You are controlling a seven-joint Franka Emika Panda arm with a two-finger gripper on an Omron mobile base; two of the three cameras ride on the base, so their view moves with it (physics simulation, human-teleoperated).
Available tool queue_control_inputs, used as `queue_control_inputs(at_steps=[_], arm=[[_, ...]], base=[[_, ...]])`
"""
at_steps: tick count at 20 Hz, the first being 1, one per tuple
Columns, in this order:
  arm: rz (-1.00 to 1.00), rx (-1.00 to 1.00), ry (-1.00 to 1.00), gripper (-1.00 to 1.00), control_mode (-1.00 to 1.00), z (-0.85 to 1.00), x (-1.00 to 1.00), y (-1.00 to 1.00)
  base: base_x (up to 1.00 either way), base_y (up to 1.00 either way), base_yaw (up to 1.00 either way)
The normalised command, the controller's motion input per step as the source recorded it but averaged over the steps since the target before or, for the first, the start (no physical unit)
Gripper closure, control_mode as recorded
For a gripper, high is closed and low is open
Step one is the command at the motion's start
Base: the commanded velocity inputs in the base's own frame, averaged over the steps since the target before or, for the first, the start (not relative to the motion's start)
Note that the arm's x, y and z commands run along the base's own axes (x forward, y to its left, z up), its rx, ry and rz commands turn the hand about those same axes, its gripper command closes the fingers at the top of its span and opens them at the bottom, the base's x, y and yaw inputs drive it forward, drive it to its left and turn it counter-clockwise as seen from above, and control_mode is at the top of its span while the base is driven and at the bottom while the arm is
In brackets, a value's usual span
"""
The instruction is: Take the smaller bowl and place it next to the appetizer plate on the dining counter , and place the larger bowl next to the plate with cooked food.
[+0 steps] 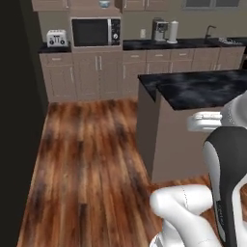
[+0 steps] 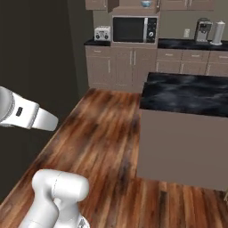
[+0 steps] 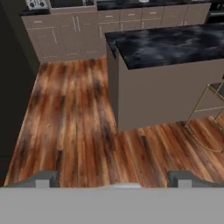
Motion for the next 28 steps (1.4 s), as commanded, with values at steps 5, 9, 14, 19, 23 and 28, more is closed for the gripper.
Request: queue_control_inputs(at_steps=[5,9,14,19,23,28], arm=[[0.0,0.0,0.0,-1.0,1.0,0.0,0.0,0.0],[0.0,0.0,0.0,-1.0,1.0,0.0,0.0,0.0],[0.0,0.0,0.0,-1.0,1.0,0.0,0.0,0.0],[0.0,0.0,0.0,-1.0,1.0,0.0,0.0,0.0],[0.0,0.0,0.0,-1.0,1.0,0.0,0.0,0.0],[0.0,0.0,0.0,-1.0,1.0,0.0,0.0,0.0]], base=[[1.0,1.0,-0.24],[1.0,0.94,-0.12],[1.0,0.6,0.0],[1.0,0.15,0.0],[1.0,0.03,0.0],[1.0,0.06,0.0]])
